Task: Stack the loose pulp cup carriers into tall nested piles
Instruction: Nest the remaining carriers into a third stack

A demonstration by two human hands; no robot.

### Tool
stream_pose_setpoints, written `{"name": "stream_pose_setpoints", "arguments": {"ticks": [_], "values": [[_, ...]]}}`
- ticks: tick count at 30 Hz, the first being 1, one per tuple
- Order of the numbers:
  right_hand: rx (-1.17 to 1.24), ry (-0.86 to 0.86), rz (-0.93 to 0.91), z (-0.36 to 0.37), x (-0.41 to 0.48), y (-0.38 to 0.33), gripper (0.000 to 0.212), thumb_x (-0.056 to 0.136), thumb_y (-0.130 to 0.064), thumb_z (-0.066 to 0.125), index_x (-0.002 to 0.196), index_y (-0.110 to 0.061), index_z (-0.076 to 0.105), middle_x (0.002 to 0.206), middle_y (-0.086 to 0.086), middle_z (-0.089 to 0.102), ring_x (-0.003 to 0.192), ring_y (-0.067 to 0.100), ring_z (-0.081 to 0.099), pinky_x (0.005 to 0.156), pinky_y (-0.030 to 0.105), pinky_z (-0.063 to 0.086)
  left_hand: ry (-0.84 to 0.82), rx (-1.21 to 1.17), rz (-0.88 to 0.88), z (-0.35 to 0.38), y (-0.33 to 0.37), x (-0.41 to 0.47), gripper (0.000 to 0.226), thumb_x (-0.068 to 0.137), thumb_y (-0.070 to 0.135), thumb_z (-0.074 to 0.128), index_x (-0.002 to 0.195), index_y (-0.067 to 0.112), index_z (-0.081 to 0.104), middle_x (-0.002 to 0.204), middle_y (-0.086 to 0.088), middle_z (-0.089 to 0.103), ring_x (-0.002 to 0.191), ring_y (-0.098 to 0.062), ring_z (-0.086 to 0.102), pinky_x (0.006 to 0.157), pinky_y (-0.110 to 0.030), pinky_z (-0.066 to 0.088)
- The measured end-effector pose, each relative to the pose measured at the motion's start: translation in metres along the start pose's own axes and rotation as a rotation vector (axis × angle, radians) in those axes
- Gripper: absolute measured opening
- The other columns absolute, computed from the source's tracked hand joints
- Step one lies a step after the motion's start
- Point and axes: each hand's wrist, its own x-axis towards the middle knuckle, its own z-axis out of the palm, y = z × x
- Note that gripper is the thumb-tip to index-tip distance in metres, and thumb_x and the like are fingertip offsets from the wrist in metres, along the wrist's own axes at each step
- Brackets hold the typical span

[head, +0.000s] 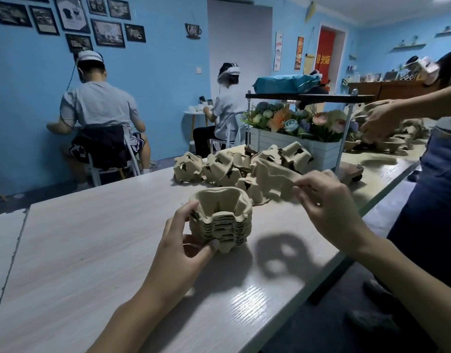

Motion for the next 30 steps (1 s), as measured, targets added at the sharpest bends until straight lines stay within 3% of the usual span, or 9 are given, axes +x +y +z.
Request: {"name": "stream_pose_setpoints", "arguments": {"ticks": [5, 8, 11, 15, 17, 22, 25, 27, 30], "values": [[0.037, -0.009, -0.170, 0.021, 0.029, -0.041, 0.016, 0.092, -0.021, 0.058, 0.093, -0.010, 0.070, 0.091, -0.002, 0.069, 0.085, 0.018, 0.047, 0.077, 0.036, 0.043, 0.021, -0.007, -0.006, 0.008, 0.002, 0.015, 0.091, 0.082, 0.022, 0.081, 0.128, 0.074, 0.023, 0.134, 0.012, 0.046, 0.091, -0.012, 0.070, 0.078, -0.021, 0.055], [0.017, -0.117, -0.223, 0.039, 0.036, -0.051, 0.033, 0.092, -0.037, 0.049, 0.094, -0.014, 0.072, 0.093, -0.004, 0.069, 0.087, 0.021, 0.049, 0.079, 0.041, 0.044, 0.030, -0.051, -0.030, 0.012, 0.001, 0.023, 0.100, 0.080, 0.023, 0.083, 0.138, 0.066, 0.014, 0.130, 0.017, 0.048, 0.088, -0.009, 0.070, 0.078, -0.026, 0.056], [-0.041, -0.174, -0.258, 0.050, 0.033, -0.048, 0.019, 0.091, -0.034, 0.060, 0.100, -0.020, 0.070, 0.101, -0.007, 0.064, 0.094, 0.019, 0.050, 0.083, 0.045, 0.044, 0.043, -0.057, -0.038, 0.016, -0.002, 0.029, 0.111, 0.078, 0.015, 0.083, 0.147, 0.058, 0.008, 0.127, 0.017, 0.049, 0.085, -0.011, 0.072, 0.077, -0.028, 0.057], [0.167, -0.174, -0.202, 0.053, 0.026, -0.036, 0.021, 0.092, -0.021, 0.063, 0.112, -0.014, 0.066, 0.115, 0.000, 0.055, 0.094, 0.013, 0.056, 0.083, 0.032, 0.050, 0.018, -0.041, -0.027, 0.018, -0.006, 0.036, 0.115, 0.078, 0.014, 0.084, 0.148, 0.058, 0.005, 0.129, 0.009, 0.048, 0.086, -0.013, 0.073, 0.077, -0.025, 0.057], [0.239, -0.175, -0.167, 0.054, 0.025, -0.031, 0.024, 0.092, -0.022, 0.062, 0.115, -0.014, 0.066, 0.119, 0.001, 0.052, 0.092, 0.009, 0.057, 0.081, 0.021, 0.050, 0.004, -0.030, -0.018, 0.019, -0.007, 0.040, 0.110, 0.077, 0.016, 0.084, 0.145, 0.063, 0.012, 0.133, 0.002, 0.048, 0.094, -0.020, 0.072, 0.085, -0.035, 0.059], [0.457, -0.025, 0.323, 0.069, 0.024, 0.001, 0.021, 0.099, -0.019, 0.055, 0.119, -0.025, 0.057, 0.116, 0.007, 0.057, 0.097, 0.017, 0.060, 0.081, 0.027, 0.053, -0.019, 0.003, 0.030, 0.021, -0.013, 0.044, 0.079, 0.081, 0.024, 0.081, 0.133, 0.062, 0.036, 0.132, 0.005, 0.046, 0.104, -0.023, 0.066, 0.094, -0.045, 0.056], [0.575, 0.063, 0.681, 0.082, 0.029, 0.030, 0.035, 0.099, -0.021, 0.051, 0.134, -0.027, 0.046, 0.115, 0.013, 0.058, 0.091, 0.019, 0.060, 0.064, 0.033, 0.051, -0.023, 0.016, 0.040, 0.024, -0.016, 0.045, 0.076, 0.083, 0.027, 0.080, 0.135, 0.060, 0.035, 0.128, 0.011, 0.044, 0.110, -0.026, 0.063, 0.098, -0.048, 0.053], [0.601, 0.129, 0.784, 0.088, 0.036, 0.044, 0.043, 0.100, -0.020, 0.050, 0.140, -0.029, 0.040, 0.118, 0.009, 0.056, 0.086, 0.018, 0.057, 0.056, 0.031, 0.047, -0.024, 0.019, 0.042, 0.025, -0.017, 0.045, 0.075, 0.083, 0.028, 0.079, 0.135, 0.059, 0.035, 0.127, 0.011, 0.045, 0.109, -0.026, 0.063, 0.098, -0.049, 0.053], [0.687, 0.255, 0.838, 0.097, 0.048, 0.055, 0.045, 0.099, -0.017, 0.050, 0.142, -0.028, 0.038, 0.132, 0.001, 0.049, 0.089, 0.016, 0.056, 0.066, 0.029, 0.050, -0.031, 0.015, 0.044, 0.024, -0.020, 0.046, 0.074, 0.083, 0.029, 0.079, 0.135, 0.058, 0.035, 0.130, 0.011, 0.045, 0.110, -0.026, 0.063, 0.097, -0.049, 0.053]]}}
